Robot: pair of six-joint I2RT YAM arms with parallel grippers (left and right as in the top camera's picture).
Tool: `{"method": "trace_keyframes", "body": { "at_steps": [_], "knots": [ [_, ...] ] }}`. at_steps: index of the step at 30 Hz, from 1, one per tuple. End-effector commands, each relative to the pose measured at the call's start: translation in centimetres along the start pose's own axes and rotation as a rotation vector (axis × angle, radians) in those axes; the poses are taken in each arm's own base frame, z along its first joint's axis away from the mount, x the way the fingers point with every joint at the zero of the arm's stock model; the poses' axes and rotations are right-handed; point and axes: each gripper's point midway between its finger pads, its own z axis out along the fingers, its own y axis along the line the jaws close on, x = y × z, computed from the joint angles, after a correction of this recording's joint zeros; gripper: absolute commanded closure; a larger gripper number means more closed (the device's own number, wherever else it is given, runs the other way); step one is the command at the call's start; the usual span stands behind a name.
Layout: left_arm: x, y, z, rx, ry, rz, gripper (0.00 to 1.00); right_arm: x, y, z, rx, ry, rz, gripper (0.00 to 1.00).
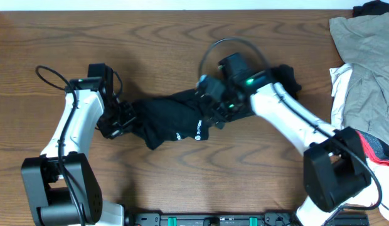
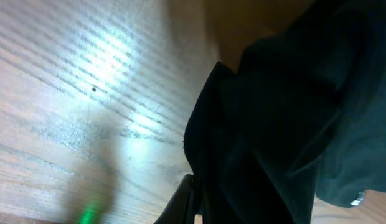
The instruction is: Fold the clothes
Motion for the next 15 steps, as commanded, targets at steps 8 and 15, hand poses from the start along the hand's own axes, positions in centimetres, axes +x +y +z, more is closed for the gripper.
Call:
{"method": "trace_keyframes", "body": {
  "at_steps": [8, 15],
  "knots": [
    [-0.1, 0.4, 1.4, -0.009, -0.010, -0.001, 0.94, -3.3, 5.1, 1.7, 0.101, 0.029, -0.358, 0.08],
    [-0.3, 0.3, 1.4, -0.004, -0.019, 0.001, 0.94, -3.6, 7.9, 4.1, 0.139, 0.075, -0.459, 0.13]
  ]
}}
